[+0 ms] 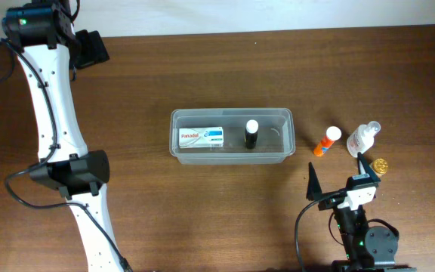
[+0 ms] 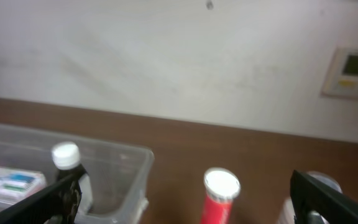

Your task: Pack container

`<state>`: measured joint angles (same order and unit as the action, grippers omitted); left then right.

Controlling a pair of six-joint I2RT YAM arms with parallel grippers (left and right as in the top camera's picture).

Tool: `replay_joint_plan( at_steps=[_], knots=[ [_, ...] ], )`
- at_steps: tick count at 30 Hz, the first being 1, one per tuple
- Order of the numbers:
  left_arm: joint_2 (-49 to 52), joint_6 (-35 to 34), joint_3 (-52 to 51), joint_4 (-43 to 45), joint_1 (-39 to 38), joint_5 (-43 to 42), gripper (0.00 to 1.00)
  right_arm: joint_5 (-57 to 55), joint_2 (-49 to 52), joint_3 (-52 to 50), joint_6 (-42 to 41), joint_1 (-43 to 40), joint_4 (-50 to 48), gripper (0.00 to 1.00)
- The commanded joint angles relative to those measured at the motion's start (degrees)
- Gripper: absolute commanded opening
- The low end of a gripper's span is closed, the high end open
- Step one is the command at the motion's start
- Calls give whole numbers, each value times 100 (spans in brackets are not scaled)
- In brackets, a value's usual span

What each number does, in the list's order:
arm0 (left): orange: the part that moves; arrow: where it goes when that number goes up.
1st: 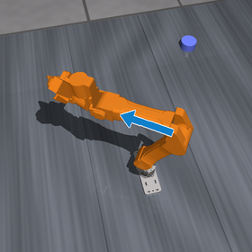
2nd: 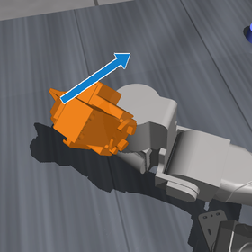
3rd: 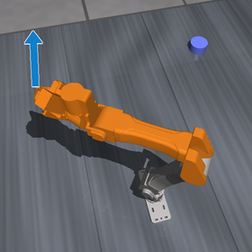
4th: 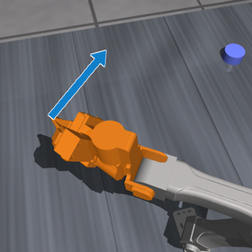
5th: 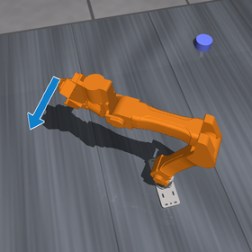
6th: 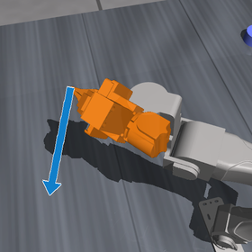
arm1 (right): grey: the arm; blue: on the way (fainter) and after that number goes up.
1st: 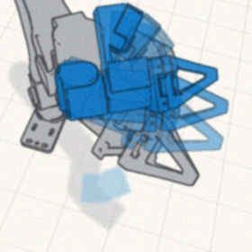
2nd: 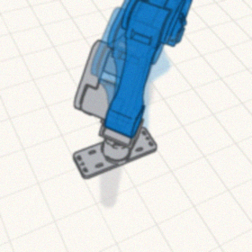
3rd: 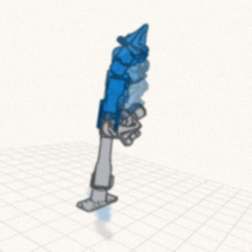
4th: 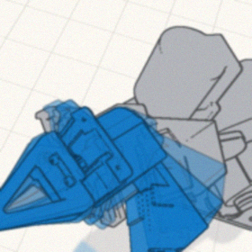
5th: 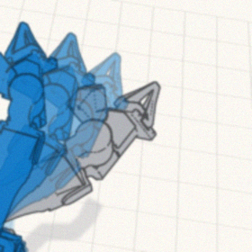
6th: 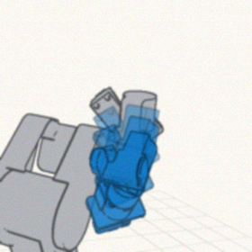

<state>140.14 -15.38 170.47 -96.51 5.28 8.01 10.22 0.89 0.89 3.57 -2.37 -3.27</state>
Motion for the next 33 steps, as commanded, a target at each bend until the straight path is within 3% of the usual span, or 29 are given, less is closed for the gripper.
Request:
replay_joint_plan(
  at_steps=[1,8,22,28,33],
  knots=[
    [-74,92,42,-17,13,66,99,190,-33,466,-282,-28,345,98],
    [-74,92,42,-20,13,63,99,-448,975,3021,-321,-28,2747,98],
    [-74,92,42,-17,13,66,99,-688,5449,9425,-317,-28,8279,98],
    [-74,92,42,-17,13,66,99,-686,7027,10360,-317,-28,9823,98],
    [-74,90,42,-17,13,66,99,-688,8096,10360,-317,-28,10059,98]
  ],
)
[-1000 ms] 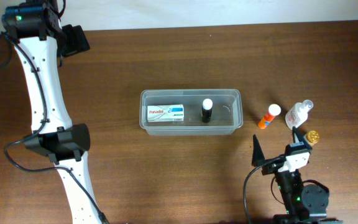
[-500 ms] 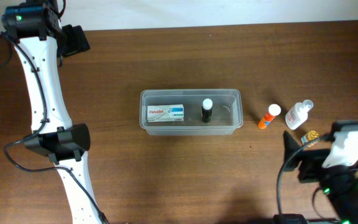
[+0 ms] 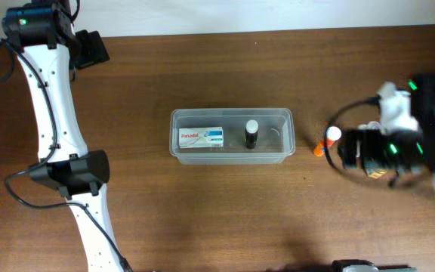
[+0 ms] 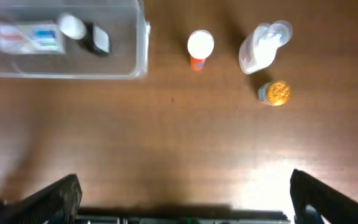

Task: Pack container
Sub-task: 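Lower right gripper over the white pump bottle and align with it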

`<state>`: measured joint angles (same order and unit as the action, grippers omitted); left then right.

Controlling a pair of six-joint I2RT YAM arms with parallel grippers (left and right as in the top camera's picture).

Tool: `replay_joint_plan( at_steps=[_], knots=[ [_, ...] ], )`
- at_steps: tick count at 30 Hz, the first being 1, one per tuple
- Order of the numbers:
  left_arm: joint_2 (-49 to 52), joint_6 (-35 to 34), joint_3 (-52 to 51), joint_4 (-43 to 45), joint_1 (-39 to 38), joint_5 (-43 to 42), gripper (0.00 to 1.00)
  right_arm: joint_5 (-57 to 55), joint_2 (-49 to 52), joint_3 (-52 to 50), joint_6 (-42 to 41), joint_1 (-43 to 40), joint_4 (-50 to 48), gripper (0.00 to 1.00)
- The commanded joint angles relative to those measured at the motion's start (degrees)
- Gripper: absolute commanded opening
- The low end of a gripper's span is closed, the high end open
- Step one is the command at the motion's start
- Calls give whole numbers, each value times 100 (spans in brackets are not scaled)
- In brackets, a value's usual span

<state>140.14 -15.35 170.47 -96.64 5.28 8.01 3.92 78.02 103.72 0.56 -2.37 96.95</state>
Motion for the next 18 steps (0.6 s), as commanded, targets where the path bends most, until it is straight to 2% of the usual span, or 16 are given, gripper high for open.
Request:
replay_joint_plan(
  at_steps=[1,11,18],
  knots=[
    [-74,90,42,-4,13,66,99,-57,568,76,-17,-28,35,98],
    [-74,90,42,-4,13,63,99,-59,2087,76,103,-28,-4,98],
    [-74,87,42,-4,13,66,99,-411,2247,232,168,-136,-122,98]
  ],
)
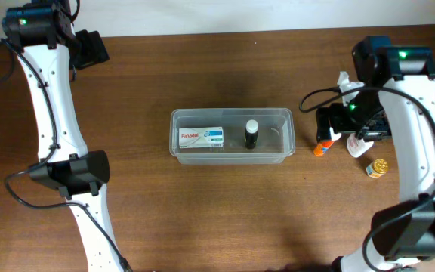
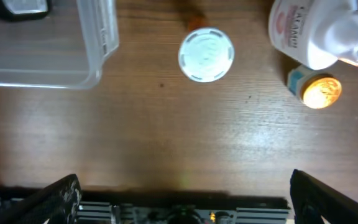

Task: Pack container
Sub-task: 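Lower right gripper over the white pump bottle and align with it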

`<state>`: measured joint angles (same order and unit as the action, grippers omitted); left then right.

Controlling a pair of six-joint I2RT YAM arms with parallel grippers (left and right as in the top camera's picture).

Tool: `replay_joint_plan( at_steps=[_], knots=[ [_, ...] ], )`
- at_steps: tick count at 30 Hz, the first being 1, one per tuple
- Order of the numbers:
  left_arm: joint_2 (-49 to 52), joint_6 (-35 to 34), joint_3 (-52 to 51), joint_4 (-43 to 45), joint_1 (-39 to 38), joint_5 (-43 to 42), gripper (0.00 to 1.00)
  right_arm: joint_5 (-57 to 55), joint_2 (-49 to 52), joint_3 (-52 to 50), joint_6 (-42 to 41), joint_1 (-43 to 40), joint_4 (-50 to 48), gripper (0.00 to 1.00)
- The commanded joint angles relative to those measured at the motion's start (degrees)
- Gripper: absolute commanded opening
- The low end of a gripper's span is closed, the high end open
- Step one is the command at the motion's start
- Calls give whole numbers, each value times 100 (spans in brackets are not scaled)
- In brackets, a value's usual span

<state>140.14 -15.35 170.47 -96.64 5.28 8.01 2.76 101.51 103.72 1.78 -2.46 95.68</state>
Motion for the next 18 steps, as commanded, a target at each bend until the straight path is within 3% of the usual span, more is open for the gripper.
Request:
replay_joint_plan(
  at_steps=[1,8,18],
  knots=[
    [-74,90,42,-4,13,66,99,-396,-138,334,-57,-208,9,98],
    [-74,90,42,-4,13,66,99,-686,-358,811,-186,-1316,13,98],
    [-74,90,42,-4,13,66,99,817,-138,695,968,-2420,-428,98]
  ],
)
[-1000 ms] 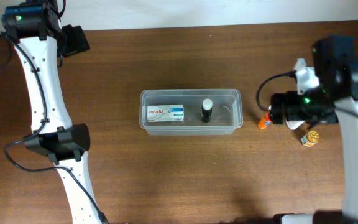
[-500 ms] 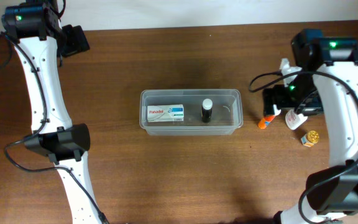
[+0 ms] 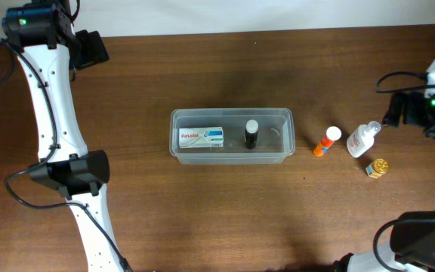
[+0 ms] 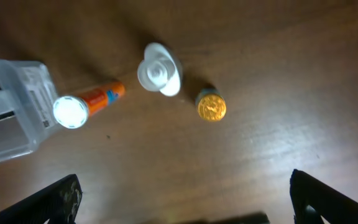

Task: Pack container
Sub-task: 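Lower right gripper over the white pump bottle and align with it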

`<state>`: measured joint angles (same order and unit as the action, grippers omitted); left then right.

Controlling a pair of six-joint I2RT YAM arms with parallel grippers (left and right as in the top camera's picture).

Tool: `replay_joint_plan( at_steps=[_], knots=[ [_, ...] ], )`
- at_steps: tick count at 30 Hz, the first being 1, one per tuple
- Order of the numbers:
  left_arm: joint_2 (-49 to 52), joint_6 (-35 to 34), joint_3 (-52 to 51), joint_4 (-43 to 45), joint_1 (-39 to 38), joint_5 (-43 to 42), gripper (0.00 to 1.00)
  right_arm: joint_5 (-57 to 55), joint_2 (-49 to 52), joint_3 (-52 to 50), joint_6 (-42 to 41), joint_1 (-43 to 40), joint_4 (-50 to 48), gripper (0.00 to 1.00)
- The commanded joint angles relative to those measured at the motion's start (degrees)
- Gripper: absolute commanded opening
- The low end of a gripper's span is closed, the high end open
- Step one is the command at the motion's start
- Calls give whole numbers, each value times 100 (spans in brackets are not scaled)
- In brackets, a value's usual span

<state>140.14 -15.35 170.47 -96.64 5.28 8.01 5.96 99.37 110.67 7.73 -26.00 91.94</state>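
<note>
The clear plastic container [image 3: 281,151] lies mid-table; in it are a Panadol box [image 3: 201,137] and a black bottle with a white cap [image 3: 251,134]. To its right stand an orange tube with a white cap [image 3: 326,141] [image 4: 86,104], a clear spray bottle [image 3: 362,139] [image 4: 160,76] and a small gold-lidded jar [image 3: 379,168] [image 4: 211,107]. My right gripper [image 3: 400,112] [image 4: 185,208] hangs open and empty, high up and to the right of these three. My left gripper [image 3: 91,47] is at the far back left; its jaws cannot be made out.
The left arm [image 3: 59,136] runs along the table's left side from front to back. A corner of the container [image 4: 8,112] shows at the left edge of the right wrist view. The table's right edge lies close to my right gripper.
My right gripper was close above the orange tube and spray bottle; now it is further right and higher, near the table's right edge. It is still open and empty. Nothing on the table has shifted.
At first my right gripper was low near the table's front edge, facing the container and tube. Then it was above the three loose items looking down, then close over the tube. Now it stands off to the right. No item has changed place.
</note>
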Motion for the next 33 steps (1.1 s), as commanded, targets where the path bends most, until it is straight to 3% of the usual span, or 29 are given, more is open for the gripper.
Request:
replay_joint_plan(
  at_steps=[1,12,26,33],
  knots=[
    [-74,90,42,-4,13,66,99,503,103,0,402,-63,-94,98],
    [-74,90,42,-7,13,63,99,243,590,-15,671,-59,-258,93],
    [-74,90,42,-4,13,66,99,-723,1528,-20,791,938,-581,96],
    [-74,90,42,-4,13,66,100,-1113,1609,-22,660,927,-809,98]
  ],
)
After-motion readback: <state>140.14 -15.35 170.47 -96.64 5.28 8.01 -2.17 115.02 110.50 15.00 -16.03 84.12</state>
